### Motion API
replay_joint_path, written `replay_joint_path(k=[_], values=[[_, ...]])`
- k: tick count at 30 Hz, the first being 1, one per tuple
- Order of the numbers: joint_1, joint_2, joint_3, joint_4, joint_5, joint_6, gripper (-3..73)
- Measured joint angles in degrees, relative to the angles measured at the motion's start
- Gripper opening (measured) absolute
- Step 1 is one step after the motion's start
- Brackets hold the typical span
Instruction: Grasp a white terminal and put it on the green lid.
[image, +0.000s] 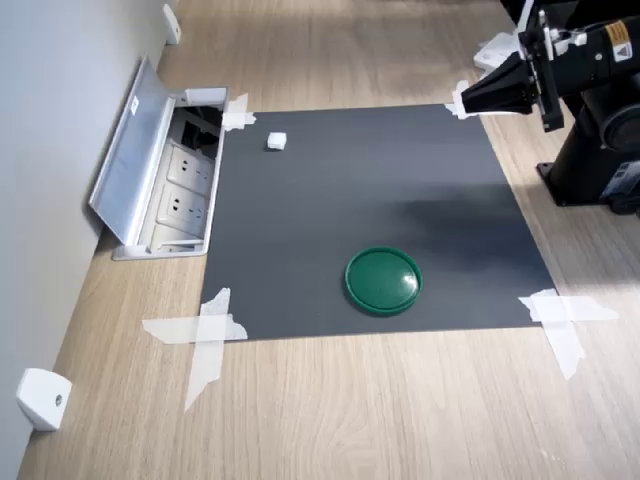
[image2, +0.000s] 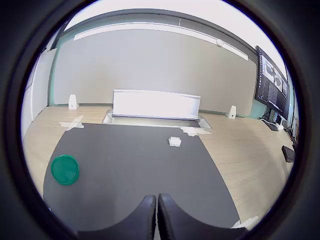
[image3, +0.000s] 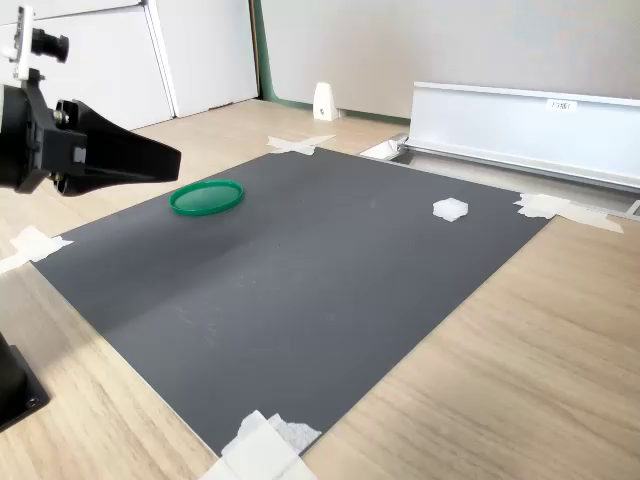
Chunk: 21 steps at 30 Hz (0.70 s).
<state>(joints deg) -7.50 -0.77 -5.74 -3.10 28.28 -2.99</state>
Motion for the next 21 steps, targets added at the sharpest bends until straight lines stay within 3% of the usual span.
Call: replay_joint_path(k=[21], values=[[0.0, 0.0, 0.0, 0.5, -0.4, 0.0, -0.8]])
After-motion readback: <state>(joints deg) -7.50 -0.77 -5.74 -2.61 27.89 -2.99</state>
